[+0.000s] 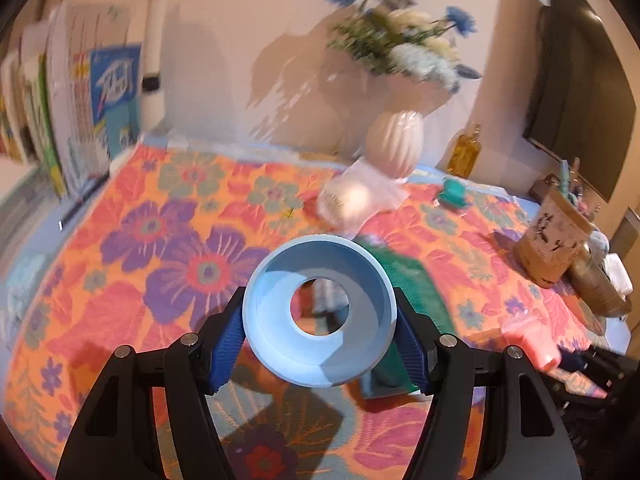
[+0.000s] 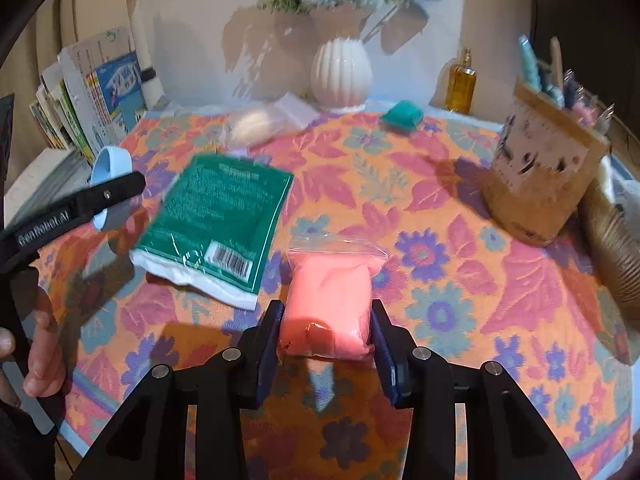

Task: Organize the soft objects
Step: 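Carry the blue ring and pink bag to the amber plate while both tools release them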

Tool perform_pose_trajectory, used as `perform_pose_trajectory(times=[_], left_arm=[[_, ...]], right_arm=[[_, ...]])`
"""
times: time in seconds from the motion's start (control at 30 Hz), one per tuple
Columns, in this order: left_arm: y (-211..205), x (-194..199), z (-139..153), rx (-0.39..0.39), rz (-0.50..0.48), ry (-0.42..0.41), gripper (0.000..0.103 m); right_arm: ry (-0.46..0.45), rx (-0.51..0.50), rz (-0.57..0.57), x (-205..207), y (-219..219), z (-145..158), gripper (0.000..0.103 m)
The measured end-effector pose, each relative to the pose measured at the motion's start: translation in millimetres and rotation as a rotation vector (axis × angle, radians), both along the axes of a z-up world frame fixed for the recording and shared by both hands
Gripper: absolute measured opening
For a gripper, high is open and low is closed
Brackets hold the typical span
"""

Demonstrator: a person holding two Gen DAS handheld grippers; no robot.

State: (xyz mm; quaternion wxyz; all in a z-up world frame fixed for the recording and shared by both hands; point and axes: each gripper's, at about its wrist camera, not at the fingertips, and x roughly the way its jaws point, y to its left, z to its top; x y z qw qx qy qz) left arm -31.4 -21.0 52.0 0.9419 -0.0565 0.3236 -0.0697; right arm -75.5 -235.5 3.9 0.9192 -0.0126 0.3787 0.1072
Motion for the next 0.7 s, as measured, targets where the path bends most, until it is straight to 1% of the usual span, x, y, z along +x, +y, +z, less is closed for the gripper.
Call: perform_pose_trajectory(times=[0.1, 0.2, 0.27, 0.37, 0.47, 0.53, 0.6, 0.63, 0.7], left_arm=[[-13, -4, 31, -0.014, -0.037, -0.056, 0.065], [-37, -7, 68, -0.031, -0.092, -0.121, 0.065], [-62, -8, 93, -0.025, -0.145, -0.159, 0.065], [-104, -7, 116, -0.02, -0.231, -0.184, 0.065], [-154, -3, 127, -0.014, -0.311, -0.183, 0.065], [-192, 0, 131, 0.005, -0.364, -0.188, 0.065], [-223, 2, 133, 0.015, -0.41, -0.192, 0.065], [-245, 4, 134, 0.014, -0.447, -0.189, 0.065], [-272, 5, 135, 0.006, -0.496, -0.177, 0.065]], right_arm=[[-0.054, 0.016, -0.026, -6, -15, 24, 0.041], [-0.13, 0.052, -0.081, -16, -41, 57, 0.041], [-0.172, 0.078, -0.122, -21, -63, 75, 0.041], [-0.223, 0.123, -0.199, -30, -99, 94, 0.041], [-0.255, 0.159, -0.278, -33, -140, 107, 0.041], [-0.267, 0.177, -0.335, -34, -171, 112, 0.041], [-0.278, 0.186, -0.405, -33, -204, 117, 0.041], [-0.28, 0.186, -0.432, -33, -217, 119, 0.041], [-0.283, 0.185, -0.487, -31, -246, 121, 0.041]])
